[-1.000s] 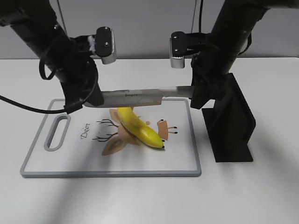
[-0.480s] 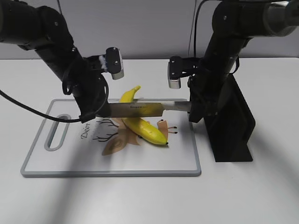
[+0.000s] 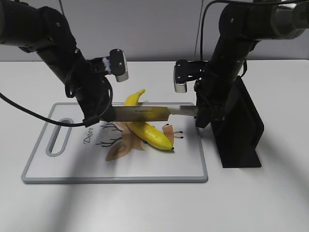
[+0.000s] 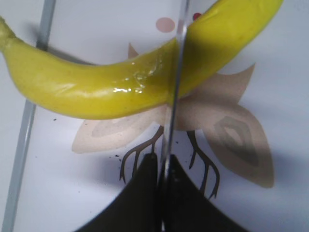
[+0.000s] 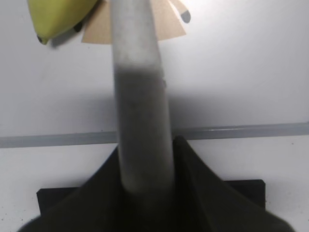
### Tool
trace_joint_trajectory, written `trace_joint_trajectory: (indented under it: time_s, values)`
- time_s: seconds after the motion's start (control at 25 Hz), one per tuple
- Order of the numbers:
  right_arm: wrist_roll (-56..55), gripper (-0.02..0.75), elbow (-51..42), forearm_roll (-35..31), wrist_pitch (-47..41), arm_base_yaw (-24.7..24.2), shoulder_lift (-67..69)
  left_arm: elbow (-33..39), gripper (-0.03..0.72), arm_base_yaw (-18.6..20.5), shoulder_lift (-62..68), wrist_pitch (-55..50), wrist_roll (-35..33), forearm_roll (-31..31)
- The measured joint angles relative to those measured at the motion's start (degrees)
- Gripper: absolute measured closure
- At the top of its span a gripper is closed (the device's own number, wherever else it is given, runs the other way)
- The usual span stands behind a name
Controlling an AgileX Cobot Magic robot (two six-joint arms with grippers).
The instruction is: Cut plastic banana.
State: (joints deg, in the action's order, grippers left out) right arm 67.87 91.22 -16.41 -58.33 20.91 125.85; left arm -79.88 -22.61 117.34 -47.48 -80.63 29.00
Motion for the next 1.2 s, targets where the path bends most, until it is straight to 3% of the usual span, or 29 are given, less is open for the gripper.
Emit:
trace_joint_trajectory:
  time_s: [0.4, 0.68, 1.2]
  values:
    - [0.1, 0.536, 2.7, 0.1, -2.0, 0.0, 0.4, 0.0, 0.69, 0.0, 0.3, 0.1, 0.1, 0.0]
    - [0.0, 0.535, 10.0, 0.2, -9.7, 0.2, 1.8, 0.5, 0.692, -0.1, 0.1, -0.7, 0.5, -0.5]
    - [-2.5, 0.515, 17.6, -0.6, -12.6, 0.4, 1.3, 0.9, 0.692, 0.0, -8.3, 0.2, 1.8, -6.7]
